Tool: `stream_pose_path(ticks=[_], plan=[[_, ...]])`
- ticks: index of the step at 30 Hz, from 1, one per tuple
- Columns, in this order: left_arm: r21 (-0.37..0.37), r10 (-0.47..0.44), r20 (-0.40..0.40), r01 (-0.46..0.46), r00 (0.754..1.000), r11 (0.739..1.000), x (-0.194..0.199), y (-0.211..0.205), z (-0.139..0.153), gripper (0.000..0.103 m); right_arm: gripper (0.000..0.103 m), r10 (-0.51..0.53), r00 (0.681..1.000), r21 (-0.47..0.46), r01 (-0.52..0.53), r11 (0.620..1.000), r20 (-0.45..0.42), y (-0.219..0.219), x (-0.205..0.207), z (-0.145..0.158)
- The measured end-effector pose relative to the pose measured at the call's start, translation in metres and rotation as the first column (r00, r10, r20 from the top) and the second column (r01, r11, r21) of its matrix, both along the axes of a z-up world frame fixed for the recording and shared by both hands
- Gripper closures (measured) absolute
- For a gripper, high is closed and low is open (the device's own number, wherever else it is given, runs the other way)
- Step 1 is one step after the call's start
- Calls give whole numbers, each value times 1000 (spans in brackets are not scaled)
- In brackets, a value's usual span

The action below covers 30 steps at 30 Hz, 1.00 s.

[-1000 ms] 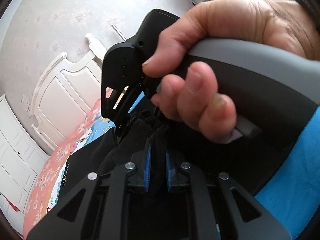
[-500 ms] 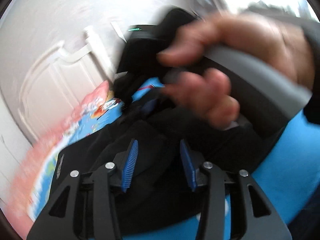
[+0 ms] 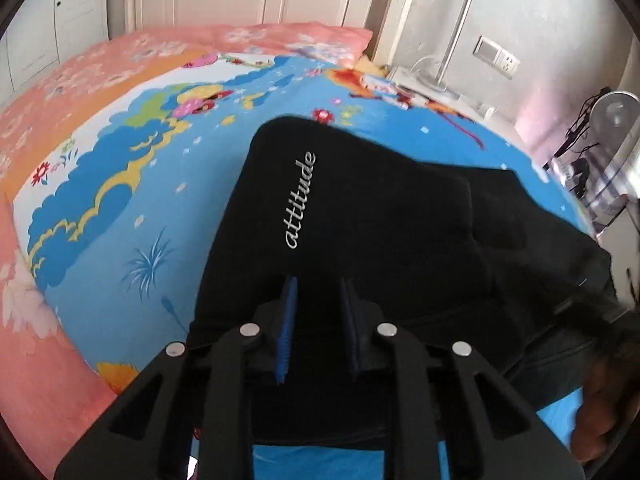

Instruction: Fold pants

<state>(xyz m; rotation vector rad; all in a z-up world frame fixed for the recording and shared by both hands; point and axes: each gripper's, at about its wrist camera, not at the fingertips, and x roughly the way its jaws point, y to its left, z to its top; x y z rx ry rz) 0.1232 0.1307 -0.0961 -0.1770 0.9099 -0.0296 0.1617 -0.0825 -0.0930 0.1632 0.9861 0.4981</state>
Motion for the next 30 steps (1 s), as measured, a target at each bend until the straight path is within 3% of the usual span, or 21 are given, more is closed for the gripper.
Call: stream_pose_path(ticks=[4, 9, 12, 14, 18, 21, 27, 30], plan=[[51, -3, 69, 0, 998, 999, 9, -5, 24, 81, 38, 0, 998, -111, 7, 994, 66, 10, -16, -6], [39, 21, 95, -25, 995, 999, 32, -8, 46, 81, 31, 4, 995, -194, 15, 981, 101, 22, -24, -12], [63, 20, 57, -24, 998, 998, 62, -1, 45, 81, 30, 3, 994, -219, 20, 976, 105, 25, -23, -13], [53, -28, 2, 28, 1000, 998, 84, 4, 34, 81, 30, 1, 994, -239, 25, 971, 107, 28, -24, -13], [90, -15, -65, 21, 998, 996, 109, 18, 10, 79, 30, -10, 995, -268, 36, 963, 97, 32, -23, -14], [119, 15, -62, -8, 998, 993, 116, 25, 9, 68, 28, -15, 997, -294, 38, 955, 82, 36, -21, -14], [80, 32, 14, -33, 999, 996, 102, 29, 24, 68, 28, -22, 997, -327, 45, 944, 72, 40, -19, -14], [53, -12, 35, 10, 999, 999, 92, 26, 27, 68, 28, -27, 996, -342, 56, 938, 88, 43, -22, -15]])
